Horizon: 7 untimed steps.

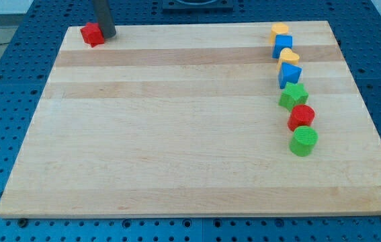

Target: Move the blue triangle to the top center of the board

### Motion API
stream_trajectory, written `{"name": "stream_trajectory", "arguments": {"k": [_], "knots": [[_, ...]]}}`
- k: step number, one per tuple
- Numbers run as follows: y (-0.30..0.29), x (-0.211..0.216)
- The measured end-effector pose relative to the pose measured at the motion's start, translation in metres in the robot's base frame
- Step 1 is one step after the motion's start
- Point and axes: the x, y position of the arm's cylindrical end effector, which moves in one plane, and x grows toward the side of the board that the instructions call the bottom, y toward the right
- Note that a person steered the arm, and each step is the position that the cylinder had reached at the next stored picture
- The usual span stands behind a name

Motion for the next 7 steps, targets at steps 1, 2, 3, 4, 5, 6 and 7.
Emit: {"name": "stream_trajectory", "arguments": {"k": [1,2,3,4,5,6,7], "knots": [[0.002,0.000],[0.002,0.000],[0.016,0.022],[0.052,0.052],[0.099,0.119],[0.140,0.191],[0.184,0.266]]}}
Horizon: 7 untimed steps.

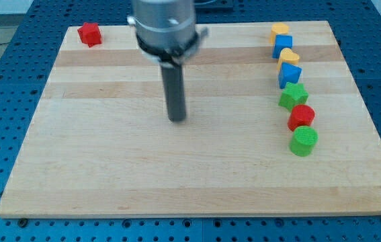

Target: Move the blue triangle to the top center of the board

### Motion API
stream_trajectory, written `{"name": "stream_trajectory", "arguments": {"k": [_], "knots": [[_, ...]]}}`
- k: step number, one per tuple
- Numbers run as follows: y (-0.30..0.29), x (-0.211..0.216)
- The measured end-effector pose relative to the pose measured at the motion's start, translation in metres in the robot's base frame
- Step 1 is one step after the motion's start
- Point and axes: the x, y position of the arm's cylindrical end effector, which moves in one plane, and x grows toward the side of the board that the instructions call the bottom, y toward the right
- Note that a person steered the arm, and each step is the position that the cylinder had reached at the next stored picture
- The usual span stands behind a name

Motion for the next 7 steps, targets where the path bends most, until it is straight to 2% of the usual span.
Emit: {"name": "stream_trajectory", "arguments": {"k": [1,2,3,4,5,6,7], "knots": [[0.043,0.061],[0.113,0.089],[0.219,0.087],[0.295,0.048],[0.314,-0.018],[0.275,-0.086],[0.241,-0.120]]}}
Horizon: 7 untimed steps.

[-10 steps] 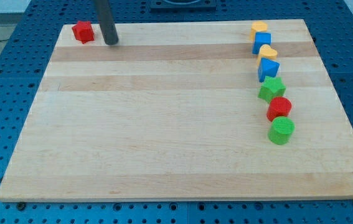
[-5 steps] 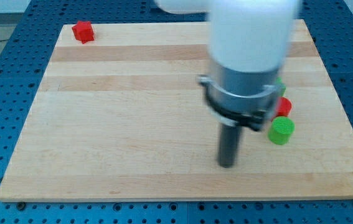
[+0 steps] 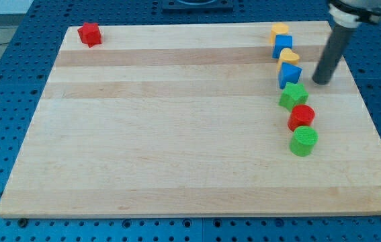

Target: Move the blue triangle to the top center of the board

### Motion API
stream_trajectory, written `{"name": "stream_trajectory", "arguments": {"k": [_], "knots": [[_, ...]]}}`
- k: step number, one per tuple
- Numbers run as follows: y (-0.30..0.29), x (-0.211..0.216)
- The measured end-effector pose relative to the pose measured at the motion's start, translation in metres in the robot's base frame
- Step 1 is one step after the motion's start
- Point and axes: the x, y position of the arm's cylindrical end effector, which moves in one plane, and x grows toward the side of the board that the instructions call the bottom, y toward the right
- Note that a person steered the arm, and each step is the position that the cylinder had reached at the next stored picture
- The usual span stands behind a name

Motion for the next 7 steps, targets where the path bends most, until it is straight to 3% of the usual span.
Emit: {"name": "stream_trajectory", "arguments": {"k": [2,5,7], "knots": [[-0.058,-0.004],[-0.096,0.055],[-0.159,0.034]]}}
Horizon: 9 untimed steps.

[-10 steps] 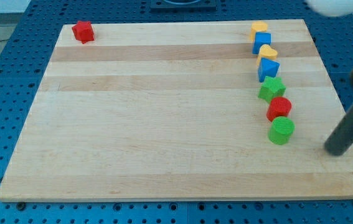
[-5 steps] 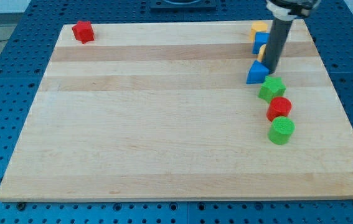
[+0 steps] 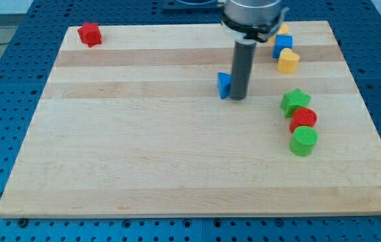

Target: Move the blue triangle to the top center of the board

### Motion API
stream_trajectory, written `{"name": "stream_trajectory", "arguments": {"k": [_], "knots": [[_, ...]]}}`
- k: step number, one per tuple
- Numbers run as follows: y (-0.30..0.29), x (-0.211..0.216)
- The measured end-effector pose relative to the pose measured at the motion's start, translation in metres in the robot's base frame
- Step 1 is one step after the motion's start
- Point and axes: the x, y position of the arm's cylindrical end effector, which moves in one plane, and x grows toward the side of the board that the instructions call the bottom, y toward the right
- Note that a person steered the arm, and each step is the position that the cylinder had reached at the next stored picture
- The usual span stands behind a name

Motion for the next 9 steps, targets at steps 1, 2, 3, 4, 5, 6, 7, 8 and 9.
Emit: {"name": "stream_trajectory", "arguments": {"k": [1,2,3,4,5,6,7,8,9], "knots": [[-0.023,-0.031],[-0.040,-0.037],[-0.066,-0.036],[-0.083,-0.041],[-0.086,-0.052],[-0.081,-0.071],[-0.079,-0.089],[-0.075,-0.096],[-0.054,-0.093]]}}
